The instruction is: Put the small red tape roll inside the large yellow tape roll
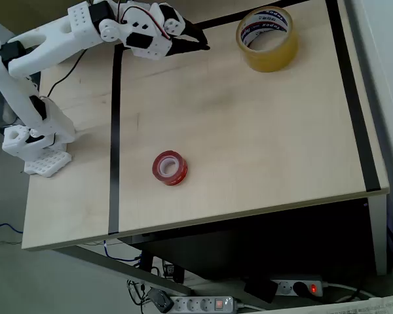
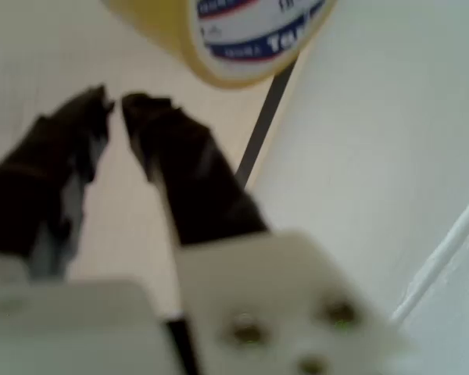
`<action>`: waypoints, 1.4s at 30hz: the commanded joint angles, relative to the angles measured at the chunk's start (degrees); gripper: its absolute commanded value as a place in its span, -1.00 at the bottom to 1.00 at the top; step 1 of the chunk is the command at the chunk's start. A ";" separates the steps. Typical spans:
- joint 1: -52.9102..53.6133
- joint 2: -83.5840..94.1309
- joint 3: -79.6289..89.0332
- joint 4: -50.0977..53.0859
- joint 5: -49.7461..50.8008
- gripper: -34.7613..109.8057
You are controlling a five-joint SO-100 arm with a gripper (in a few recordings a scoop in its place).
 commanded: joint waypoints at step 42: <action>24.26 36.83 8.96 42.28 -33.13 -0.42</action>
